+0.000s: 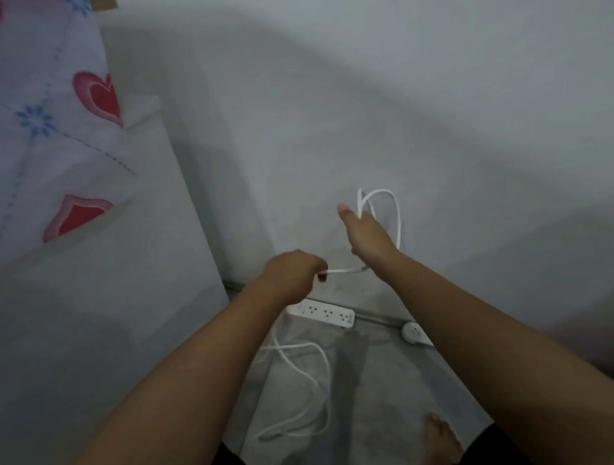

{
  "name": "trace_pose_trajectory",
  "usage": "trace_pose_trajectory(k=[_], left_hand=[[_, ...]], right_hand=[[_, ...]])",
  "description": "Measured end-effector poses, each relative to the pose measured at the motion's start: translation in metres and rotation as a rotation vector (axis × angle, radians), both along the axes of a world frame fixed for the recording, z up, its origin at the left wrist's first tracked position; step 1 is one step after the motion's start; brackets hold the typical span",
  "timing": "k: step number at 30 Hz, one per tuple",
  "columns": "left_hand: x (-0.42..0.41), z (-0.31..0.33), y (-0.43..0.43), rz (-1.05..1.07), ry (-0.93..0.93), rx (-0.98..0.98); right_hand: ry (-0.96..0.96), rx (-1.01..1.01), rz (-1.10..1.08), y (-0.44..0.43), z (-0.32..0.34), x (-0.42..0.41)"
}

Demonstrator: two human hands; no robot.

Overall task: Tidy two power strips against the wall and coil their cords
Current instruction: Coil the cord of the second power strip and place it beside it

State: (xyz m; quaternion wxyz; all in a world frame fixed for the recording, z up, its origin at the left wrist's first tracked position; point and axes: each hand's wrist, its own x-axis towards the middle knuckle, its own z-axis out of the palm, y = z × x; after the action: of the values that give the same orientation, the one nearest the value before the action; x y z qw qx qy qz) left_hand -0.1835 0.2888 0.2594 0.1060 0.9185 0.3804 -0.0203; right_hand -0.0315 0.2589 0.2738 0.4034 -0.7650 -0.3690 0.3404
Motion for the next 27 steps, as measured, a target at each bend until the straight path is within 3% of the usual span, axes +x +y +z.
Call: trace_pose_trajectory(k=[2, 5, 7, 11, 13, 16, 21, 25, 27], left_hand=[[-0.011, 0.006, 0.006, 0.088, -0.209, 0.01], [-0.028, 0.005, 0.013, 0.166, -0.485, -0.097], [-0.034, 0.0, 0.018, 0.21, -0.573, -0.128], [-0.037, -0.021, 0.031, 0.222, -0.378, -0.34], [-0.043, -0.035, 0.035, 0.226, -0.268, -0.49], [-0.061, -0.055, 0.041, 0.23, -0.108, -0.563], [-0.061, -0.056, 0.045, 0.279, -0.244, -0.585], [-0.026, -0.061, 0.029, 0.164, -0.105, -0.643], [-0.015, -0.06, 0.024, 0.203, -0.199, -0.58]], right_hand=[[-0.02, -0.098, 0.167, -0.005, -0.004, -0.003], [0.17, -0.173, 0.361, -0.01, -0.006, 0.001], [0.339, -0.267, 0.451, -0.009, -0.002, 0.001], [0.551, -0.45, 0.634, -0.001, 0.0, -0.004], [0.589, -0.416, 0.595, 0.001, -0.002, 0.0], [0.743, -0.295, 0.429, 0.004, -0.001, 0.021], [0.846, -0.293, 0.455, -0.001, 0.001, 0.047], [0.991, -0.225, 0.515, -0.001, 0.004, 0.049], [1.024, -0.222, 0.585, -0.001, 0.009, 0.05]])
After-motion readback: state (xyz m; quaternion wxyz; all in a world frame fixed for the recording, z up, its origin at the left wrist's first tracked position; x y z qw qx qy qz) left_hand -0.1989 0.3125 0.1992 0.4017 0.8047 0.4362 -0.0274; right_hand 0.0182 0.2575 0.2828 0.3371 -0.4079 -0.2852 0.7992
